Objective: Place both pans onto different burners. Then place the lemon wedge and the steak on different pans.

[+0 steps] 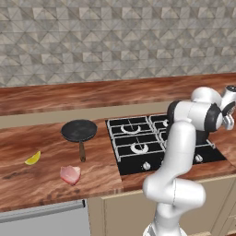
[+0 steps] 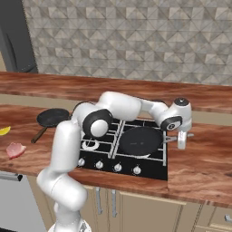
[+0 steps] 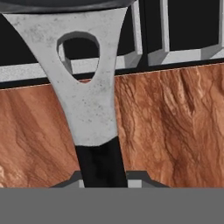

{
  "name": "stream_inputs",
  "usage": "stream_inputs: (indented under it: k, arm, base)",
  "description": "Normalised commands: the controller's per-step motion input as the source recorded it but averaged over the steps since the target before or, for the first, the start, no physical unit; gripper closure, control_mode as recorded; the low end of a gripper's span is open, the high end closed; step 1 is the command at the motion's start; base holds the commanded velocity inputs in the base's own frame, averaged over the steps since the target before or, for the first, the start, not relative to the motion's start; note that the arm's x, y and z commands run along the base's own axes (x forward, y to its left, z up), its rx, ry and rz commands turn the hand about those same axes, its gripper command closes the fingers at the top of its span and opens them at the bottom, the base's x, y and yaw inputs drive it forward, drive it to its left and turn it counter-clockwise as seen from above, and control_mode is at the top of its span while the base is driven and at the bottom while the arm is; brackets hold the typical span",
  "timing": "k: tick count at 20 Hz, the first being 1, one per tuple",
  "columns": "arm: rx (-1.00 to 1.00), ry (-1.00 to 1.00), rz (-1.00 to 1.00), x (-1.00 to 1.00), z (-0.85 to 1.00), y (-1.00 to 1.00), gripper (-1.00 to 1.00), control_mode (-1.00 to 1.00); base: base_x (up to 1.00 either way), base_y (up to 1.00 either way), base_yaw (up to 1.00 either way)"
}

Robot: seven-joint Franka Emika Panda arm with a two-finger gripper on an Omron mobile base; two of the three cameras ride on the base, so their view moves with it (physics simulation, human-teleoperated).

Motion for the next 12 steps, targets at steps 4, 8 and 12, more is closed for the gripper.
stream_inputs:
  k: [4,8,12]
  arm:
    - [0.00,0.00,0.00,0.00,-0.04,0.00,1.00,-1.00]
    - [0.00,0.00,0.00,0.00,-0.06,0.00,1.00,-1.00]
    - [0.00,0.00,0.00,-0.01,-0.06,0.00,1.00,-1.00]
  base:
    - [0.00,0.00,0.00]
    - [0.00,0.00,0.00]
    - [0.00,0.00,0.00]
